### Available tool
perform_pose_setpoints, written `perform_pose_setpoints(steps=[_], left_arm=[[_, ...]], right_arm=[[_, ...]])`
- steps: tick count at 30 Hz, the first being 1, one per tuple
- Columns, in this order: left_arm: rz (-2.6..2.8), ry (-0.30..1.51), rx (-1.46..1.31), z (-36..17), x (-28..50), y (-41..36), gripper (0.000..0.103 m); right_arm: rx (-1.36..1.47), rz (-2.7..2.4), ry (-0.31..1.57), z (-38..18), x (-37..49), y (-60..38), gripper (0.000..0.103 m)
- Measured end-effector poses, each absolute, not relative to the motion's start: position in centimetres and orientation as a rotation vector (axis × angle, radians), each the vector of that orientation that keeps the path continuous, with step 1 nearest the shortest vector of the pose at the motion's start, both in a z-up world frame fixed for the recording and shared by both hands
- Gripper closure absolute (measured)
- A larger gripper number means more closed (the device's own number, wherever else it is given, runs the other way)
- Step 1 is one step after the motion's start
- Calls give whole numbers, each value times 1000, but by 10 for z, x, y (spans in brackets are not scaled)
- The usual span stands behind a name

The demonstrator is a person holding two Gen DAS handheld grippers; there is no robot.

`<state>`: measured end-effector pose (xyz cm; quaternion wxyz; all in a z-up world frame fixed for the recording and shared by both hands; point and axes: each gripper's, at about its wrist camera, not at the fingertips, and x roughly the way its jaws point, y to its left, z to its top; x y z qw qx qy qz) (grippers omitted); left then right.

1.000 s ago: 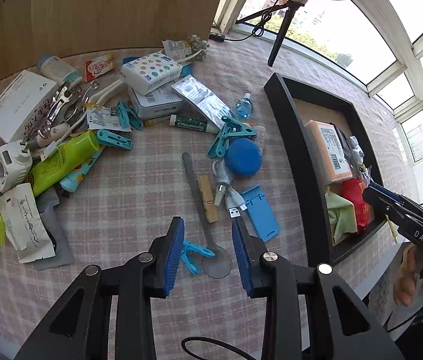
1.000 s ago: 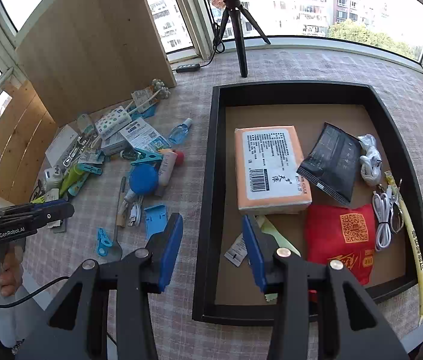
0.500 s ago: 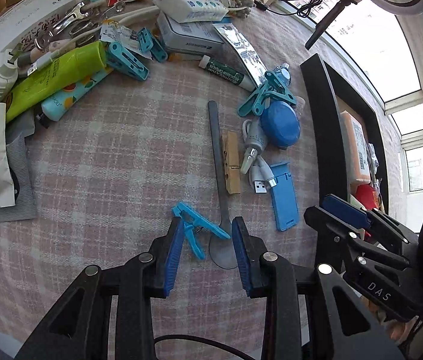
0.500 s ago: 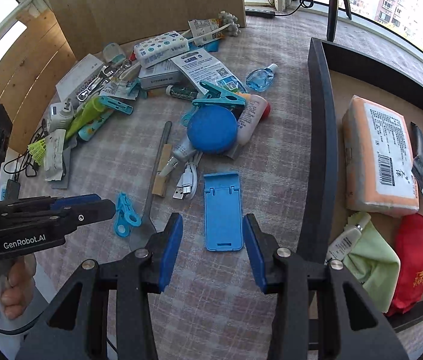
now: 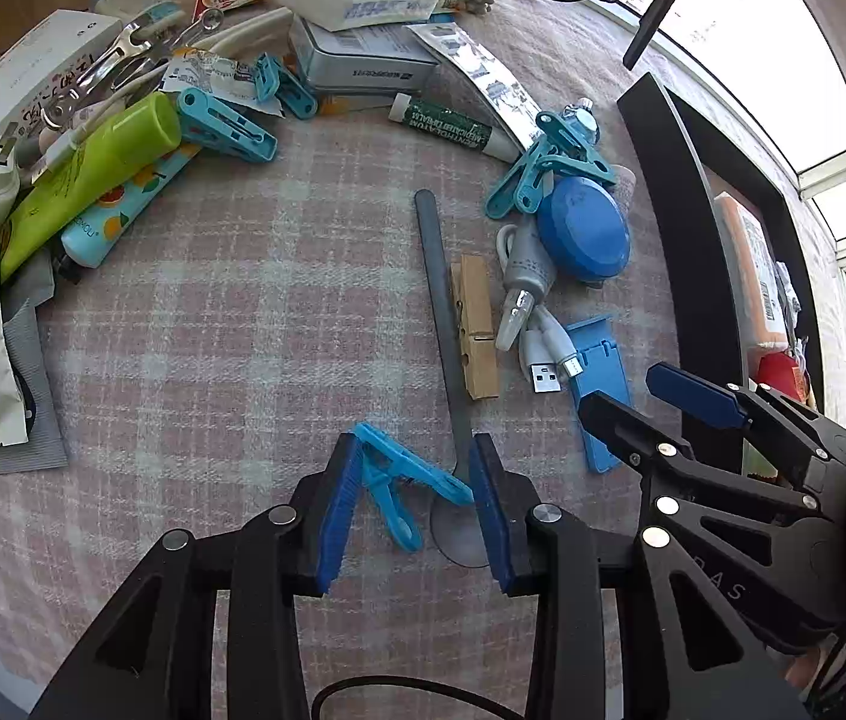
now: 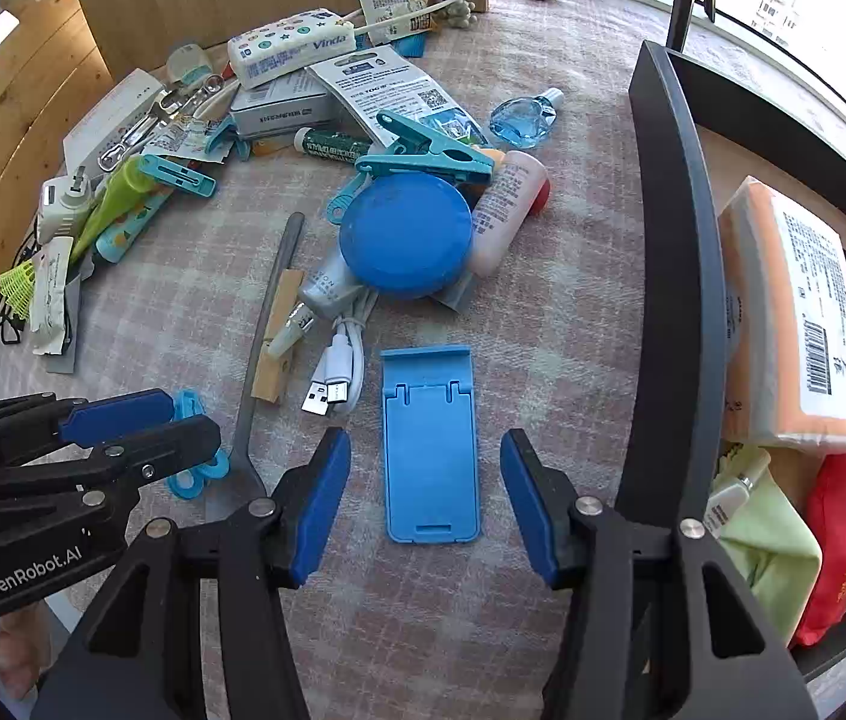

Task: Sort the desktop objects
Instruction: 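Grasp the blue phone stand with the right gripper while the left grasps the blue clothespin, then carry the blue phone stand and blue clothespin into the tray and release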

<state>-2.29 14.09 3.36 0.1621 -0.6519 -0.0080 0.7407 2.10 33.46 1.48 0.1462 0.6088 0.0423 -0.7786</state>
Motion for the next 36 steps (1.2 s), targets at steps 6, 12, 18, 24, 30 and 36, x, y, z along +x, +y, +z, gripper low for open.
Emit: perform_pose_setpoints(steps=[6,12,18,24,30,36], left_arm=[[2128,89,-1824,34,-14,154,69],[2100,176,-1849,21,-1,151,69],[2138,212,-1805,22,7,145,78],[2148,203,-1777,24,9,143,85],[2178,149,-1773,29,10,132,85],[2205,98,-1741,51,-4,110,85]], right_arm=[[1788,-2229,148,2,17,333,51],[1780,-2230,217,1,18,330,52],[1755,-2246,291,0,24,326,52],[1732,-2241,320,1,27,321,68],[1741,-2241,238,3,23,331,68],[1716,-2274,167,17,24,341,68]])
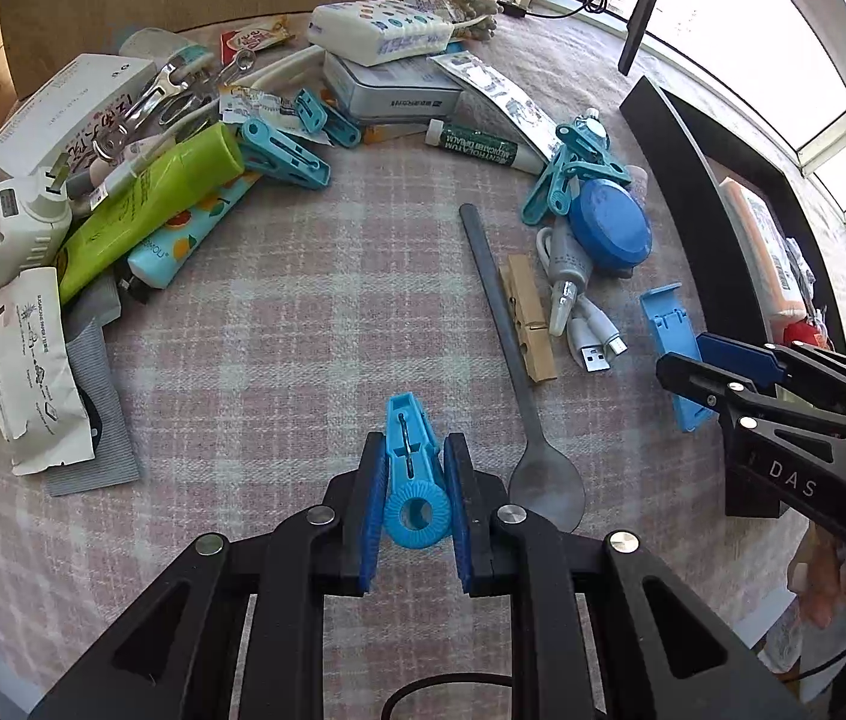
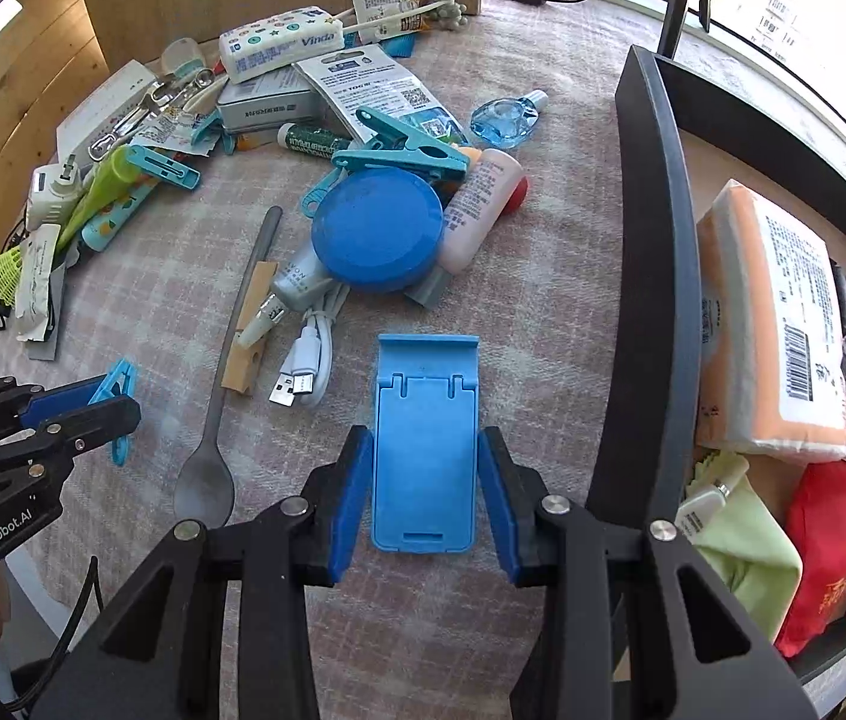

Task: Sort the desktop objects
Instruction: 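Carry the blue phone stand and blue clothespin into the tray and release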

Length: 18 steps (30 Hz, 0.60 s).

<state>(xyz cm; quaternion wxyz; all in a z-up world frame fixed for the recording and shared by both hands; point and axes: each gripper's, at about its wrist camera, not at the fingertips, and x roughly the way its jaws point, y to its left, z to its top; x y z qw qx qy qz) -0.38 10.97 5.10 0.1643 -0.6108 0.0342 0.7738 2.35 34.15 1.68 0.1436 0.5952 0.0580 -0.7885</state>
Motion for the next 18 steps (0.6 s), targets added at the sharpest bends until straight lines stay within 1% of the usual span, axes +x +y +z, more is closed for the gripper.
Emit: perform_pose_setpoints(steps=[3,7,12,18], left_arm=[[2213,96,-1700,67,-13,111,85],[2210,107,-1642,85,-12,133,85],[2168,150,-1589,99,-24,177,85],[2120,180,-1499,119,-46,244,85]], right_arm=[[1688,-2294,121,30,23,348,68],[1648,-2341,72,49,23,366,68],[1620,-2412,15,71,19,396,68],[1618,-2511,-50,85,1,443,68]])
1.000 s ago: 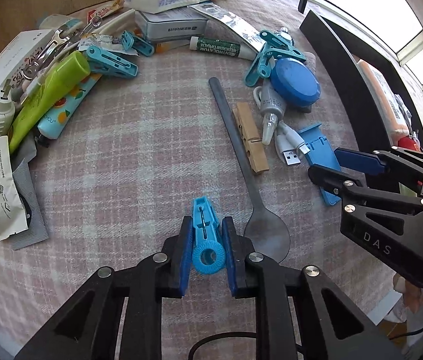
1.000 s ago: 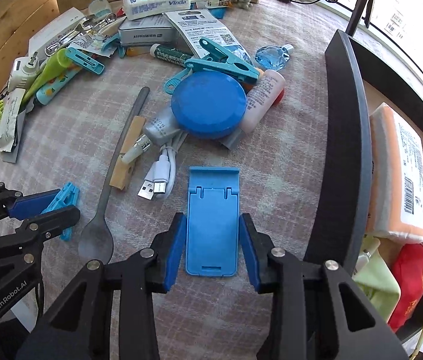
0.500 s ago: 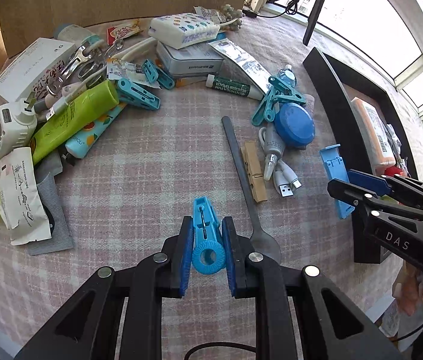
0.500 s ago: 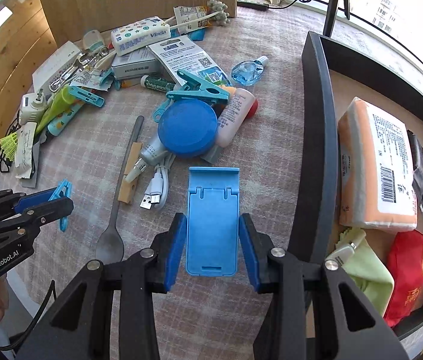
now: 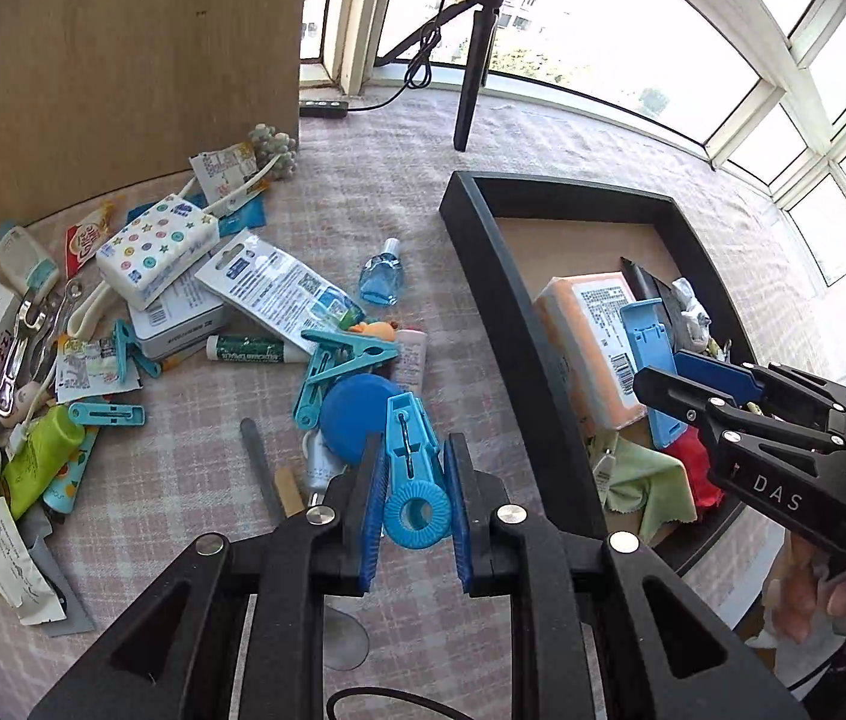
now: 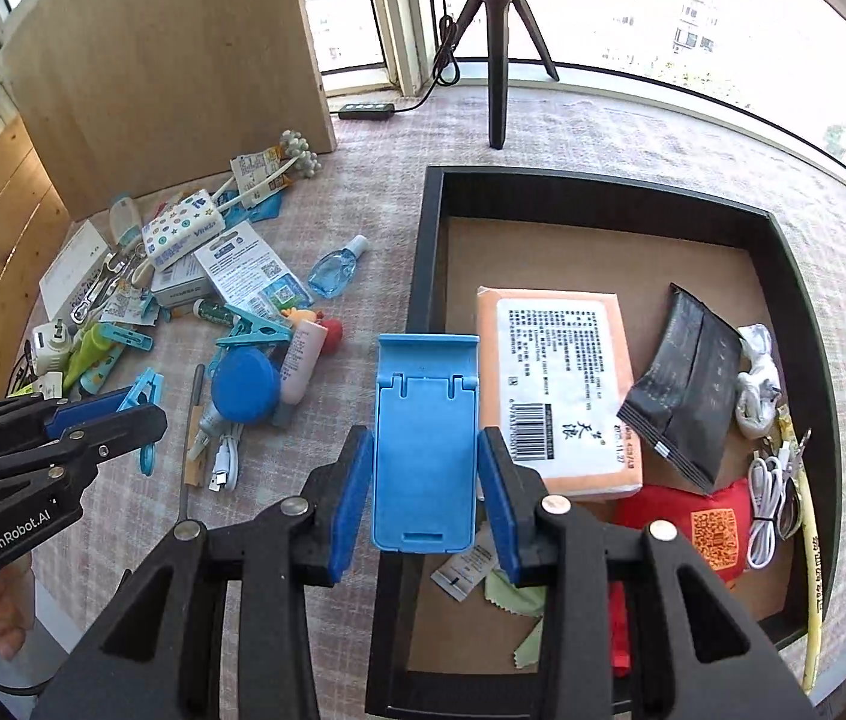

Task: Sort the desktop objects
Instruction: 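Carry the blue phone stand and blue clothespin into the tray and release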

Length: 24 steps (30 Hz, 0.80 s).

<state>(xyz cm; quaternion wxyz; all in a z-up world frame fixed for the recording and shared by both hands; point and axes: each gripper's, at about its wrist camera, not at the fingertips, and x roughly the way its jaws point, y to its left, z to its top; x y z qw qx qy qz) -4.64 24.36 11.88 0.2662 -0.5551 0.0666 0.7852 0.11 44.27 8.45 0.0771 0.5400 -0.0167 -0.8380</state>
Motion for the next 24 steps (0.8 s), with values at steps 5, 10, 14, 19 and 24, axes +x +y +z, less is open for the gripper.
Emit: perform_pose_setpoints(steps=[5,10,14,19,24], left_arm=[[2064,183,-1463,129,-63,302,85],[2034,227,-1412,132,-76,361,85],[2016,256,-1377,138,-81,394,85],[1993,253,-1325,142,-81,423,85],[1981,275,-1277,143,-72,432,44]], right_arm=[[1627,-2613,-102,94,-9,493,68],[1648,-2696,-180,101,-21,543,68],[1677,-2742,-233,103,-31,576,68],[1735,-2769,-273,96,-37,600,67],[1736,-2811,-305,95,-42,604,54]])
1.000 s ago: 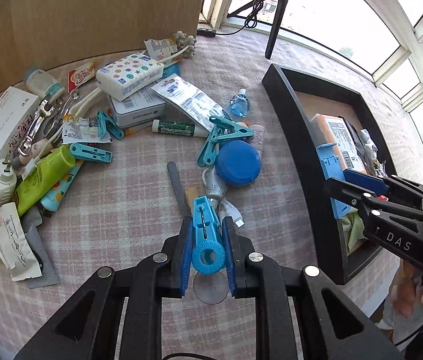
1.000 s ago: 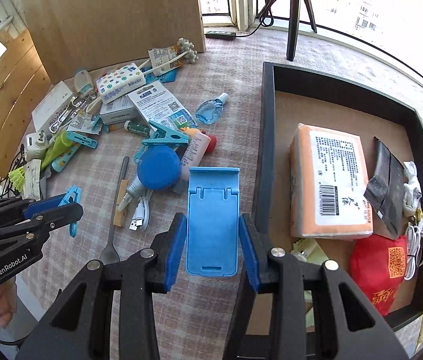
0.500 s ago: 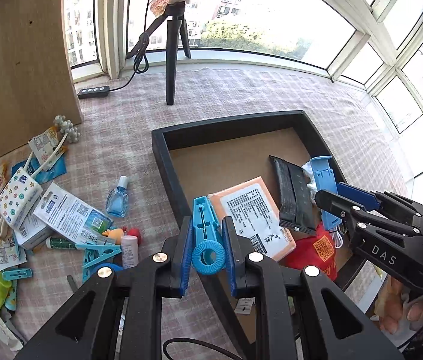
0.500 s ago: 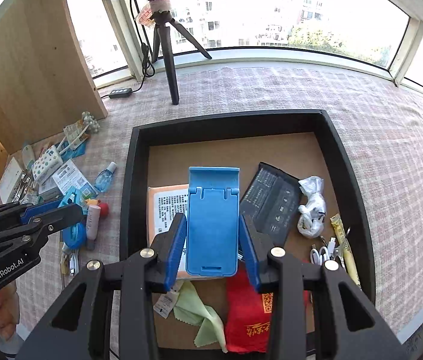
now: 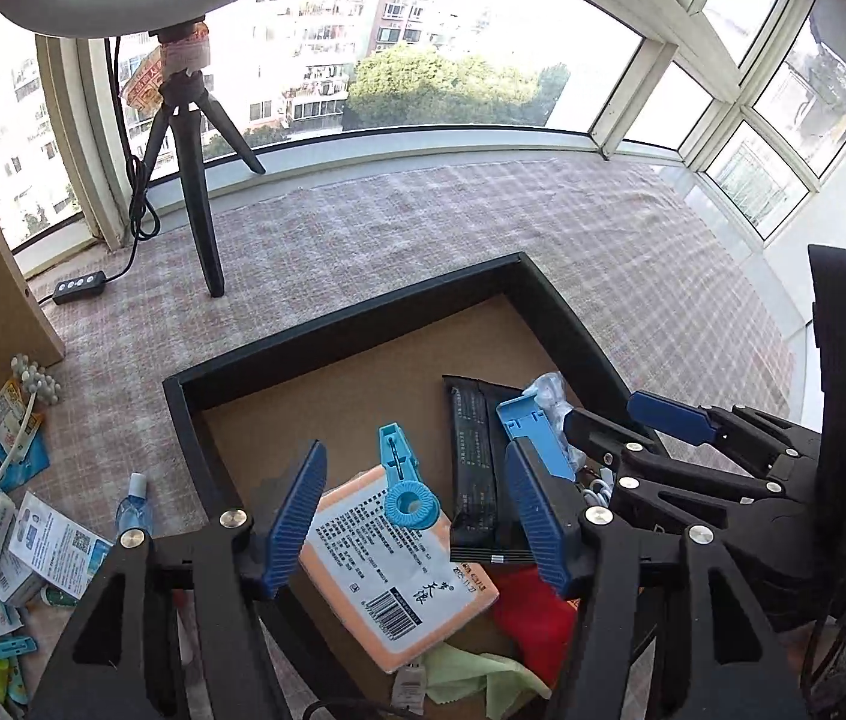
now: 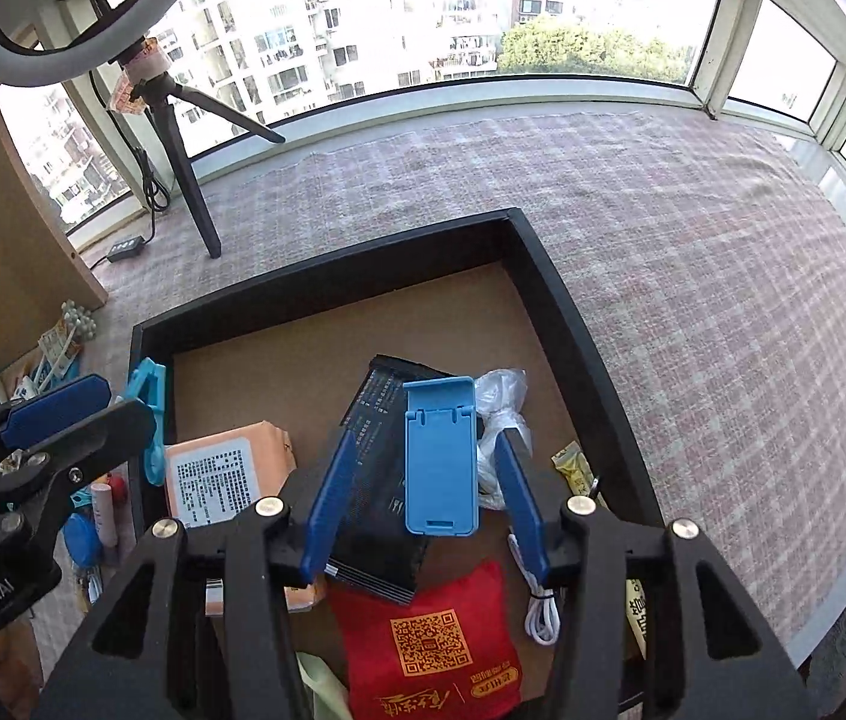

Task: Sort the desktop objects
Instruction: 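Carry the blue phone stand and blue clothespin into the tray and release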

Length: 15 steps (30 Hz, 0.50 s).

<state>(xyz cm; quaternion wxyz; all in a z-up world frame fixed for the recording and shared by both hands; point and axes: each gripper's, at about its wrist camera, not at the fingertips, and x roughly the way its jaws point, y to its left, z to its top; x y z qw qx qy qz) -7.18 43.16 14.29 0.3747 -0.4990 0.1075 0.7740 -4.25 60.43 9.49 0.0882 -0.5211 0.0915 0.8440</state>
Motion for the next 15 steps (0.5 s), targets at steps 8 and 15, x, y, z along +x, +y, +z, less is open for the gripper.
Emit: perform_pose_setpoints(steps=[8,15], left_arm=[[2030,215,-1310,143,-91,387,46],[2127,199,-1412,124,-108,312,46]], right_arm=[[-1575,2593,219,103,-51,569,54],[-1655,2658,219,97,-47,524,54]])
